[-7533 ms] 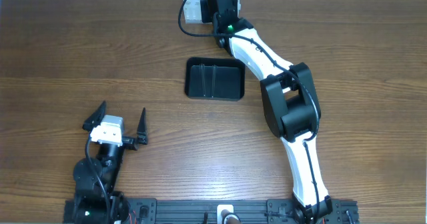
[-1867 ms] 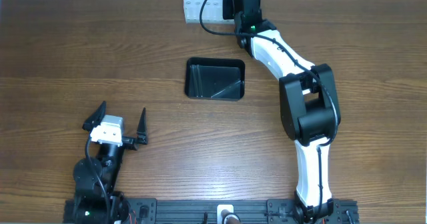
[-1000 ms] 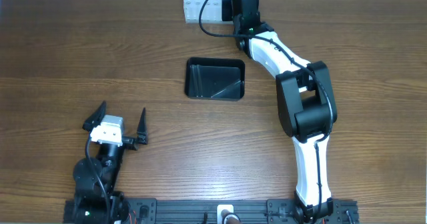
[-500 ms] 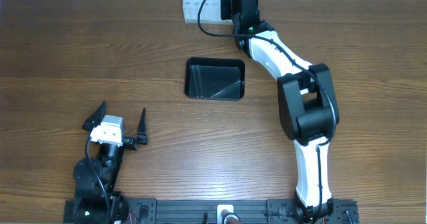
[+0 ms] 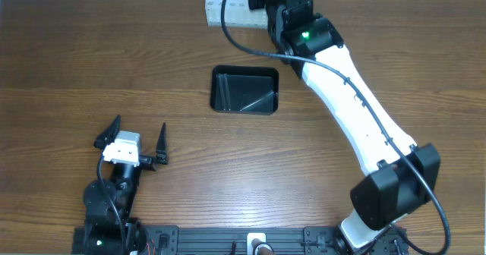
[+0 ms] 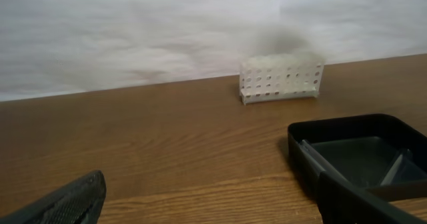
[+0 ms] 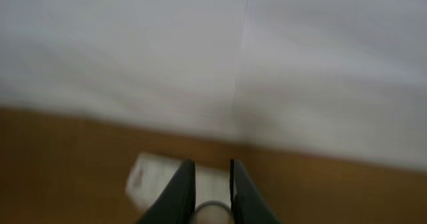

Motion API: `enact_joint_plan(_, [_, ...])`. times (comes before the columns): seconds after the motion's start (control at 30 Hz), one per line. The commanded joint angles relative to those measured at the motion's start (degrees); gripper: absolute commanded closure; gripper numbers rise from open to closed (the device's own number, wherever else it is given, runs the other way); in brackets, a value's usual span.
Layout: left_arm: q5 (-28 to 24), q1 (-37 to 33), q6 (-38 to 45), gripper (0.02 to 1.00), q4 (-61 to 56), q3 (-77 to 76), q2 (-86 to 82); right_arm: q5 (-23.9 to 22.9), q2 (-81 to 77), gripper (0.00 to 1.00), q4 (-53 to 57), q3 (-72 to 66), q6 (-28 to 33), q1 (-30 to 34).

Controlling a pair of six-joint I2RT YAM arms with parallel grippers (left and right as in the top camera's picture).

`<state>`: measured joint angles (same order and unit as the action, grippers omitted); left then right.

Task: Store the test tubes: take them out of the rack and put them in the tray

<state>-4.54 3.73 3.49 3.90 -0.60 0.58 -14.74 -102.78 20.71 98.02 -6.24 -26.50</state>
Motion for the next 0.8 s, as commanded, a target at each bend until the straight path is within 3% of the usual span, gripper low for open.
enact_joint_plan(0.03, [-0.6,-0.3,0.6,0.018,0.2,0.3,-0.2,8.6,1.2,0.972,16.7,-0.6,-9.1,-2.3])
enact_joint_plan(0.17, [-0.6,-0.3,0.6,0.018,0.2,0.3,-0.2,15.1,0.2,0.989,22.8,-3.7,-13.3,-2.2])
enact_joint_plan(0.3, [-0.6,-0.3,0.6,0.018,0.2,0.3,-0.2,18.4,0.1,0.989,17.0,-12.7,-17.1,-1.8])
enact_joint_plan(0.53, [-0.6,-0.3,0.6,0.018,0.2,0.3,-0.2,18.1,0.0,0.991,1.6,-24.5,-22.3,-1.6])
enact_joint_plan(0.8, [-0.6,-0.3,0.6,0.018,0.2,0.3,-0.2,18.1,-4.0,0.991,-3.1,-26.0,-23.0,-1.2])
